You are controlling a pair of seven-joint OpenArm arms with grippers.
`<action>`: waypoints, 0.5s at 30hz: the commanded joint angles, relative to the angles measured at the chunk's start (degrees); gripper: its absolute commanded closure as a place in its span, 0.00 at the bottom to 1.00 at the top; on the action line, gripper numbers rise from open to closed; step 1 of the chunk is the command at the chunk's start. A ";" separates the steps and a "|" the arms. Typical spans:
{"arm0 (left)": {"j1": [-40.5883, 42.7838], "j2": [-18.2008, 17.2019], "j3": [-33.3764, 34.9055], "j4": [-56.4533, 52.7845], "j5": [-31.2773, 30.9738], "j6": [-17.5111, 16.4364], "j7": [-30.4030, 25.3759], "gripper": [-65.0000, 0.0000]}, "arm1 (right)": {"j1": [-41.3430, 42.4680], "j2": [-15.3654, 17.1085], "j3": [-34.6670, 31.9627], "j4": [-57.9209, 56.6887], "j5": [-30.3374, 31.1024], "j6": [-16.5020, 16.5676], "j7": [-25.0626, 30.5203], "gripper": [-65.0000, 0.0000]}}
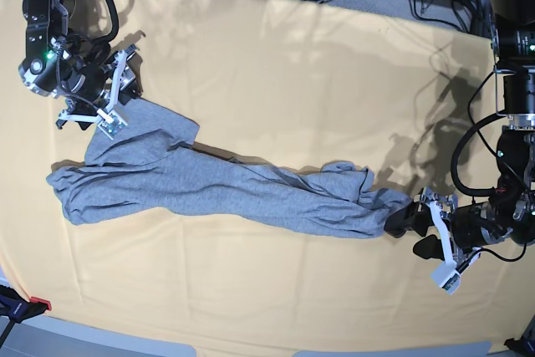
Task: Layout the t-shirt on the table in an organized manner, then fold the t-shirt properly
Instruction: 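Release the t-shirt and regrasp its edge with both grippers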
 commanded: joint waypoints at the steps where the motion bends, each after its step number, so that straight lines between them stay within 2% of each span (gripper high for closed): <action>1: -1.84 -0.81 -0.68 0.79 -1.16 -0.22 -1.07 0.24 | 0.61 0.81 -0.04 0.63 -0.66 -0.96 0.90 0.55; 3: -1.84 -0.81 -0.68 0.79 -1.14 -0.24 -1.07 0.24 | 0.66 0.81 -0.31 0.63 -1.73 -2.64 0.87 0.78; 5: -1.81 -0.79 -0.68 0.76 -1.16 -0.24 -1.05 0.24 | 0.87 0.83 -0.31 0.66 -4.07 -2.89 0.85 0.99; 9: -1.84 -0.81 -0.68 0.76 -1.22 -1.18 -0.94 0.24 | 1.29 1.16 0.22 1.03 -9.81 -6.64 0.35 1.00; 15: -1.81 -0.83 -0.68 0.79 -7.50 -3.85 4.96 0.24 | -0.63 2.23 4.76 9.18 -9.33 -7.96 -3.91 1.00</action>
